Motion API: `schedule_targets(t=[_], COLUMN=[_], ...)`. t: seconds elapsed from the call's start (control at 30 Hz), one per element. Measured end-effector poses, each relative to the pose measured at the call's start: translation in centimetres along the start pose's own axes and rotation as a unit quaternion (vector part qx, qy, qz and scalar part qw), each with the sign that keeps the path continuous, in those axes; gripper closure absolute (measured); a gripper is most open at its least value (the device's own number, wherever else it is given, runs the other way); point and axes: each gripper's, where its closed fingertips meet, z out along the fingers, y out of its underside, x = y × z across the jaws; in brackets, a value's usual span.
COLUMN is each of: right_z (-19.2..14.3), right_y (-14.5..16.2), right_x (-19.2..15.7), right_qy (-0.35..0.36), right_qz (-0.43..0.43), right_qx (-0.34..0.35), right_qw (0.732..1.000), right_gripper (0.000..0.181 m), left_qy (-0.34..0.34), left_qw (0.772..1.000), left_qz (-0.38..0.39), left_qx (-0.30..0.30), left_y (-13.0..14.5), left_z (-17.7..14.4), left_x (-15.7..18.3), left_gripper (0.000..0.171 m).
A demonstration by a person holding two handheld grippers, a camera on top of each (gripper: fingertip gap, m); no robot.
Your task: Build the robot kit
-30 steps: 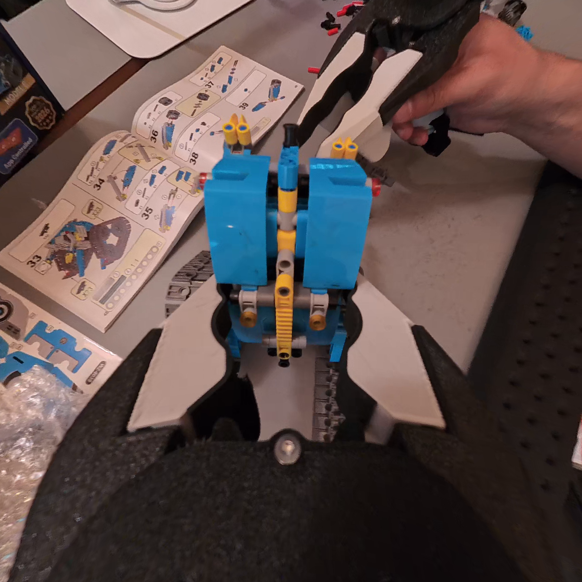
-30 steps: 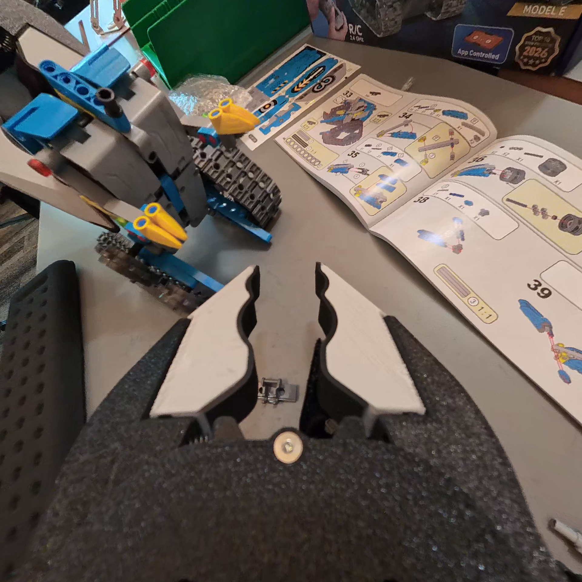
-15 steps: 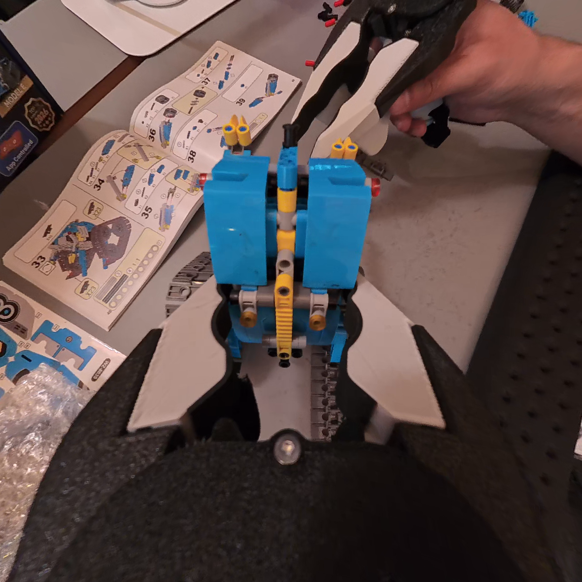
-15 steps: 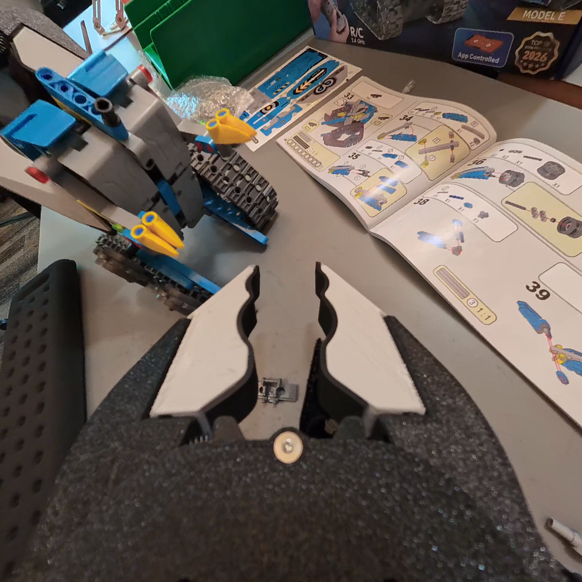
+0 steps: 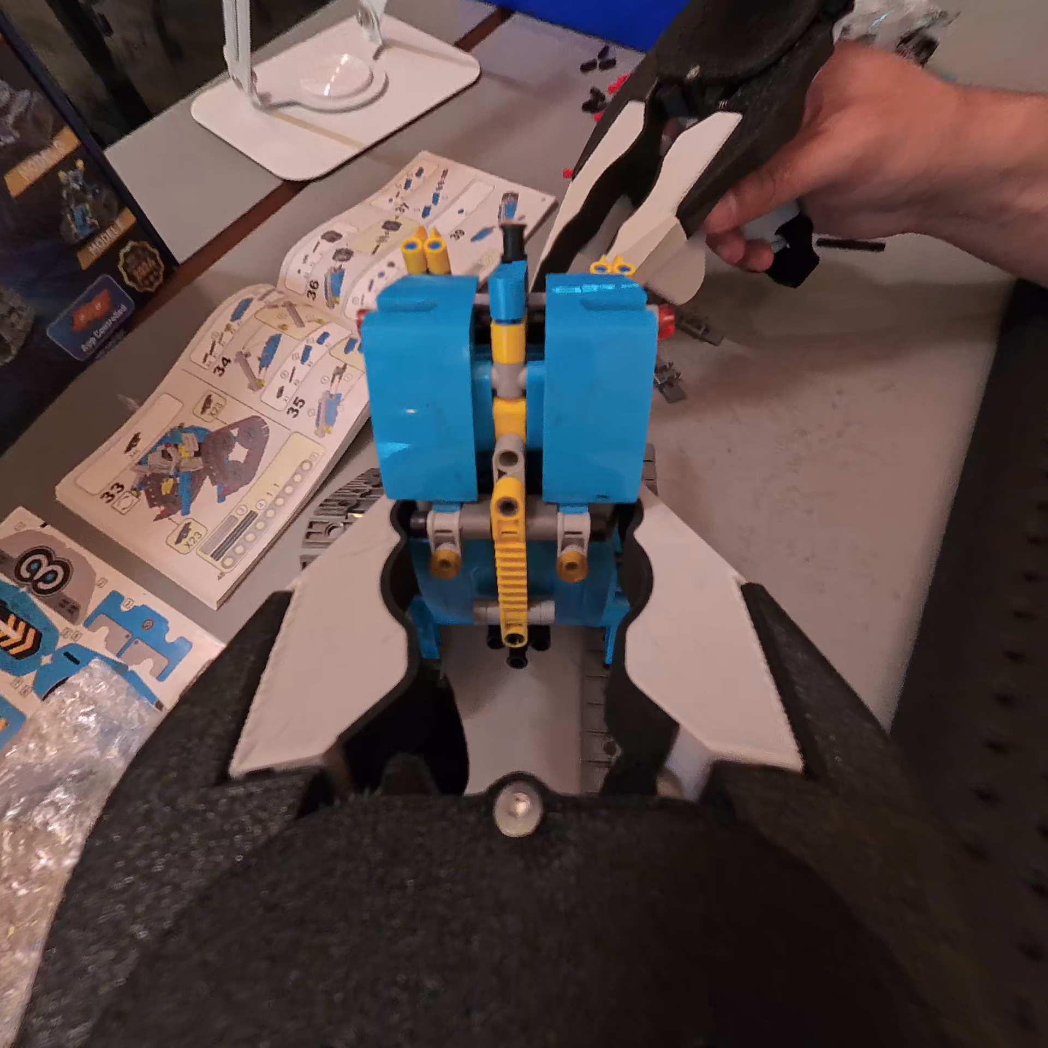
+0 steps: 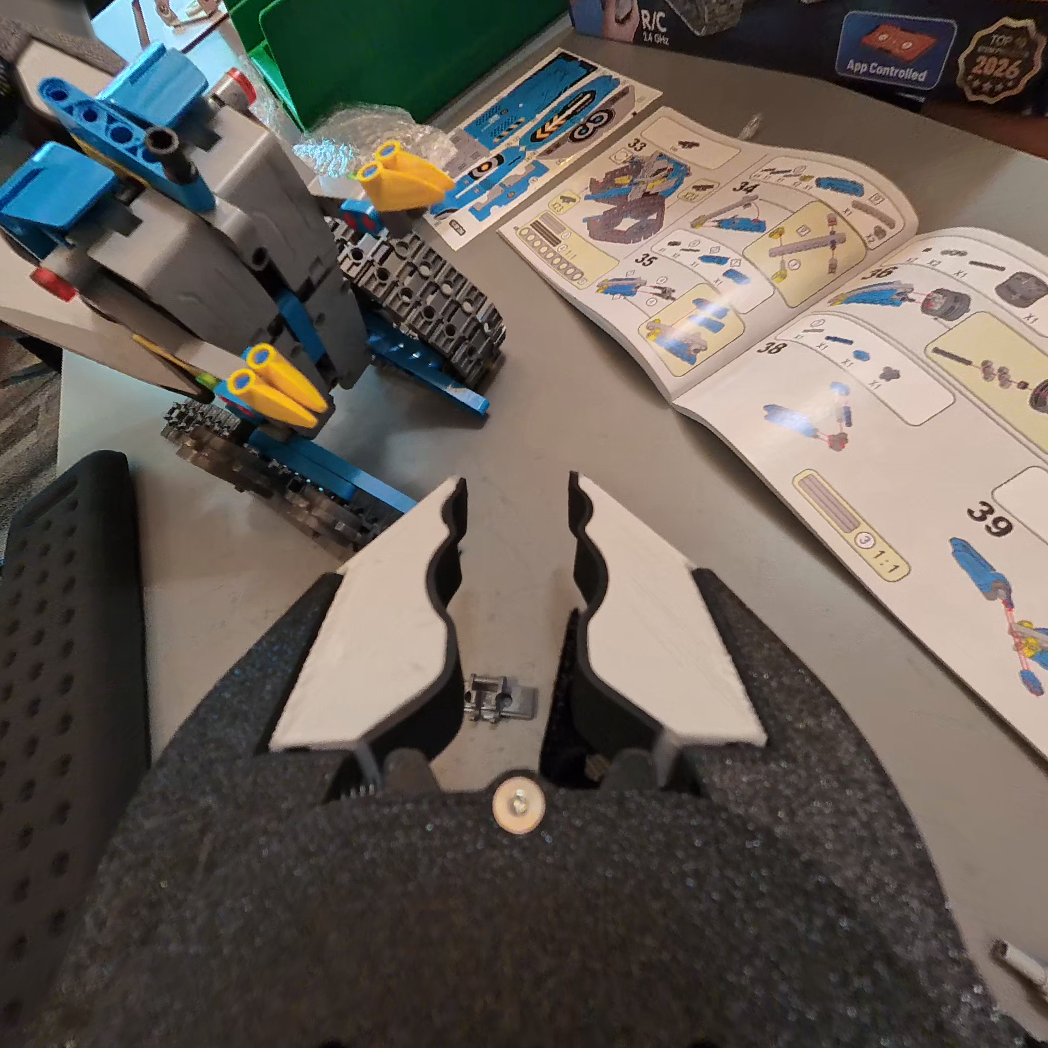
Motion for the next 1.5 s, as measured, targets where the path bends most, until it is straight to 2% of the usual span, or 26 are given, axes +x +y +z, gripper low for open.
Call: schedule_targets(t=[0.17,0.4,0.43,0.47,0.57,0.9,1.23,1.5], right_z=[0.1,0.3,0.3,0.3,0.3,0.6,1.2,1.4], right_y=[0.0,0.2,0.3,0.3,0.3,0.6,1.5,2.5], right_x=[-0.2,-0.3,-0.3,-0.3,-0.4,-0.6,-1.0,-2.5], right_qy=[-0.001,-0.002,-0.002,-0.002,-0.002,0.0,0.018,-0.02], right_qz=[-0.004,-0.009,-0.009,-0.01,-0.012,-0.02,-0.058,-0.075], right_qx=[-0.001,-0.007,-0.009,-0.01,-0.011,-0.019,-0.051,-0.08], right_qw=[1.0,1.0,1.0,1.0,1.0,1.0,0.997,0.994], right_gripper=[0.145,0.145,0.145,0.145,0.145,0.145,0.145,0.147], left_qy=[0.009,0.026,0.025,0.027,0.036,0.002,-0.016,-0.023], left_qw=[1.0,1.0,1.0,0.999,0.999,0.998,0.999,0.999], left_qz=[-0.003,-0.001,0.0,0.0,-0.001,-0.005,0.006,0.023], left_qx=[0.019,-0.014,-0.017,-0.018,-0.02,0.056,0.049,0.043], left_y=[0.1,0.2,0.1,0.1,0.1,0.1,-0.2,0.7], left_z=[-0.3,-0.3,-0.2,-0.2,-0.2,0.0,0.6,0.3], left_x=[-0.4,-0.9,-1.0,-1.1,-1.2,-0.8,-0.9,-0.7], left_gripper=[0.1,0.101,0.096,0.101,0.101,0.099,0.098,0.098])
